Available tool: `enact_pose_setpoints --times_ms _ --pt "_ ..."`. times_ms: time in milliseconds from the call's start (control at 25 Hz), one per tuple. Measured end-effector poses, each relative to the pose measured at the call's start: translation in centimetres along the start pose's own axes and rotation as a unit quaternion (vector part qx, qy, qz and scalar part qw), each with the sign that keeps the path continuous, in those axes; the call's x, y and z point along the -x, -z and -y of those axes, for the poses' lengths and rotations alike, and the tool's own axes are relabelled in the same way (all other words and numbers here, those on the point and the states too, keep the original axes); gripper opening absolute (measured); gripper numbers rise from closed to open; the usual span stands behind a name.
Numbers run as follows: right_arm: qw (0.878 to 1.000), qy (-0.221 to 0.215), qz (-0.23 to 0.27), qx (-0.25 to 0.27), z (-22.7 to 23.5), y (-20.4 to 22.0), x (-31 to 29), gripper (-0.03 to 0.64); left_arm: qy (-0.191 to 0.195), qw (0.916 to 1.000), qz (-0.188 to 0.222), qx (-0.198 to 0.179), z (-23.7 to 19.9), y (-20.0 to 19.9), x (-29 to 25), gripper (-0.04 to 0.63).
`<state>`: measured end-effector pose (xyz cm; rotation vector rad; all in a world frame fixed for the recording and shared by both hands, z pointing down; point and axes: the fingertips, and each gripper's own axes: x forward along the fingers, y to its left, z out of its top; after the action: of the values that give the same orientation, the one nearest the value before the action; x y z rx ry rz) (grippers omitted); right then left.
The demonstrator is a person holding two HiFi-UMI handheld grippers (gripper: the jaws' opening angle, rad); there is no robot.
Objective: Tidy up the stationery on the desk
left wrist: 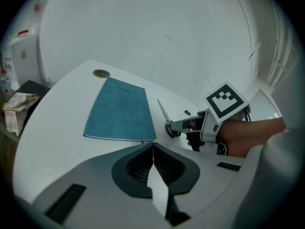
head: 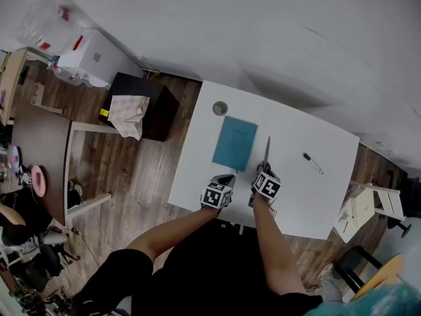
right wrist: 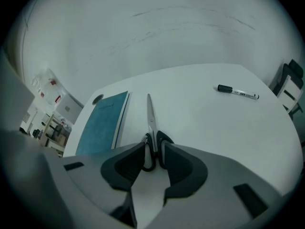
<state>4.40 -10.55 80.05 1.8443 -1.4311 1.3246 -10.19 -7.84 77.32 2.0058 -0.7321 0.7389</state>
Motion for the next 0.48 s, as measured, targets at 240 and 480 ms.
enact_pose_setpoints --times_ms 240,480 --pt "0.999 -0.050 0.014 0.001 -0.1 -0.7 1.7 0.124 -0.009 1.0000 0.003 -0.002 1.0 -0.2 -0.8 0.014" --pt "0.994 -0.086 0.034 0.060 2.2 -1.3 4.6 0.124 -0.015 0.9999 0.003 -0.008 4.1 0.2 -2.0 0.014"
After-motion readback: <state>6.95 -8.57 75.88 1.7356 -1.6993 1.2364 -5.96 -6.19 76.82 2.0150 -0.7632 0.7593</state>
